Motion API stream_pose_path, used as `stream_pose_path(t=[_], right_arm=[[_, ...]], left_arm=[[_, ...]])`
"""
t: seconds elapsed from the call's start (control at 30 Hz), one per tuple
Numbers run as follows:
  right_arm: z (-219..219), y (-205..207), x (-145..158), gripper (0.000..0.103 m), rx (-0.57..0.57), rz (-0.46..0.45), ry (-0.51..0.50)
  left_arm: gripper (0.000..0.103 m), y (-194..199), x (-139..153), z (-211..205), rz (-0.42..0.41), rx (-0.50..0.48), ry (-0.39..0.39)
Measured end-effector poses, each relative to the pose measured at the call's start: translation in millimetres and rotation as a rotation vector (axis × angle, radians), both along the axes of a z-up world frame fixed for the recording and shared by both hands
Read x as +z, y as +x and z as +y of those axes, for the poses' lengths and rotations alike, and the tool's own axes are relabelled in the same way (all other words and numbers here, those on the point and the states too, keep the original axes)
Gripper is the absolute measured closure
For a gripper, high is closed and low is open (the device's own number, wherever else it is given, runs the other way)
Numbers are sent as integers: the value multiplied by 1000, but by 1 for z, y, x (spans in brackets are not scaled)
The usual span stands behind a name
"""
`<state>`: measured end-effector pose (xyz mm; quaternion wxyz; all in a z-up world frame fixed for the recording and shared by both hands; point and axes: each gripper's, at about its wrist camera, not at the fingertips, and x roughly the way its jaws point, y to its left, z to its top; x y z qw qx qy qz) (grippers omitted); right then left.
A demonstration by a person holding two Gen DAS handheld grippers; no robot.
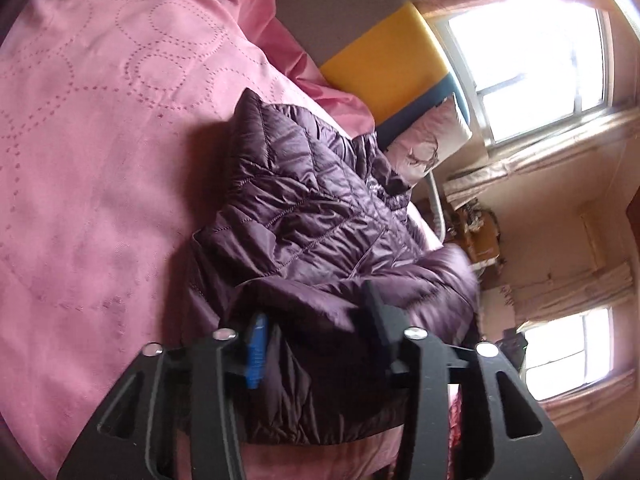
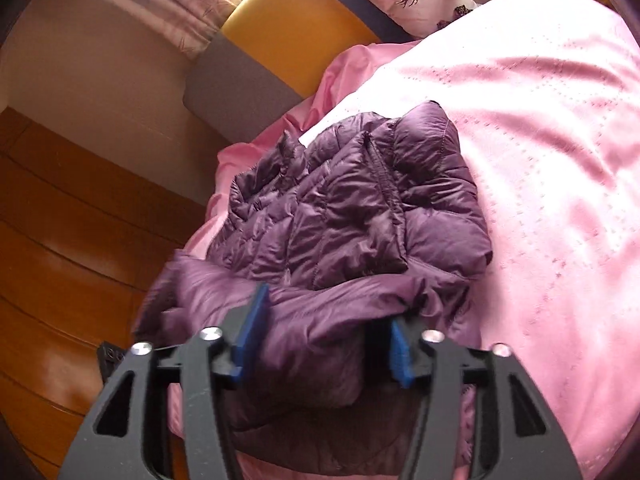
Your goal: Fold large clothes
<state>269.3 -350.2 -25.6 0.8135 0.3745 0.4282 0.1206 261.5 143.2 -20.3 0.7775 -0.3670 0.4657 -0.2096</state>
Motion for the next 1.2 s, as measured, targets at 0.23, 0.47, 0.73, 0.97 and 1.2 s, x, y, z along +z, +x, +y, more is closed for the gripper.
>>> stream_pose_path(t=[0.23,0.47,0.73,0.97,1.2], right_arm=[[-9,-14,13,10,-37,-76,-4],[-6,-65,-7,9,-18,-27,-136],[20,-84,-39,61,25,43,-239],[25,-103,-21,86,57,21,-261],[21,-157,-9,87,102,37,-267]], left_arm=[[28,-15,2,23,-39,65,-22],[22,-38,-17,37,-57,81,65],[69,-46,-34,-14,-81,-95,177],[92,-64,-25,-10,-105,-127,185],[92,-110,-20,-3,-100,-186,174]])
